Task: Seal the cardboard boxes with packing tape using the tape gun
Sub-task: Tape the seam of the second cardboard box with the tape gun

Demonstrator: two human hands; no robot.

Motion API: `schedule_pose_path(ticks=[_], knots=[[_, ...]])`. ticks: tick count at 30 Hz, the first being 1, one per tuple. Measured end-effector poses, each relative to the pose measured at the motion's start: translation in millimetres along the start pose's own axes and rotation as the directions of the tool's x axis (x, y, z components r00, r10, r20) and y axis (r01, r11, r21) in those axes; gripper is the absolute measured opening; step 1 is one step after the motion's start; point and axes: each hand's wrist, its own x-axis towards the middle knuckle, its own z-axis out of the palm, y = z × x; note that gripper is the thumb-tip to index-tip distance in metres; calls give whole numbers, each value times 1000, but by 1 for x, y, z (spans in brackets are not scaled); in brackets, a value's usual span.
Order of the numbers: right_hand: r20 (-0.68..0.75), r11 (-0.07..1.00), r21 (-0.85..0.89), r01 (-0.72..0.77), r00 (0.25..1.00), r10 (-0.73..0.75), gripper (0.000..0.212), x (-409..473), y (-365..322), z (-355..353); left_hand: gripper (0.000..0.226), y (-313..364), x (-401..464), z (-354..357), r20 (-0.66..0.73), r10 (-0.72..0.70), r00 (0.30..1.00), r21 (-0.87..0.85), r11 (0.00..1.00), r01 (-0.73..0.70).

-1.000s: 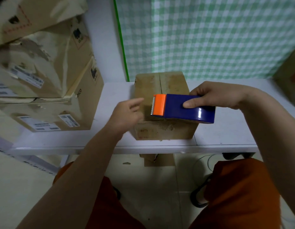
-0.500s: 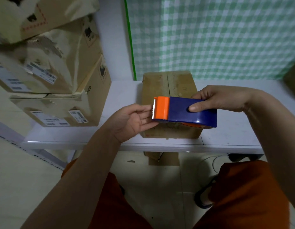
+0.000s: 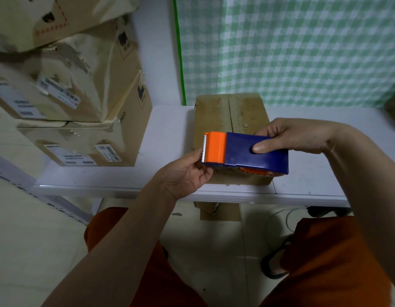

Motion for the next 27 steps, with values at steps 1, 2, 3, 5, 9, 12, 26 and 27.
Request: schedule_pose_path(ticks=[1,2,3,5,9,12,26,27], knots=[[10,1000,8,1,1000,-1,71,1,0,1,41,0,0,-1,-2,2,1000,26,1000,-1],[19,1000,14,3,1000,-3,70,2,0,1,37,-1,0,-1,6,3,1000,49,999,-3],[22,1000,16,6,1000,-6,70,3,0,1,36,0,-1,-1,19,8,1000,62,998,-9],[15,1000,17,10,1000,-10,72,4,1,1,37,3,-2,-2,49,17,999,66,998,-20],[7,1000,4,-9,1000,9,82,0,1,-2,44,12,-6,-8,40,-13,999,117,993,8],[4,1000,-10,-21,1000,21,78,0,0,-1,43,9,-3,-9,11,21,1000,242,970,-23],[-32,986,-88,-139,990,136,33,12,-19,15,18,-3,7,-17,-284,393,874,503,838,-214],[-30,983,-104,-154,988,152,33,10,-19,13,15,0,7,-22,-294,416,861,503,833,-230]])
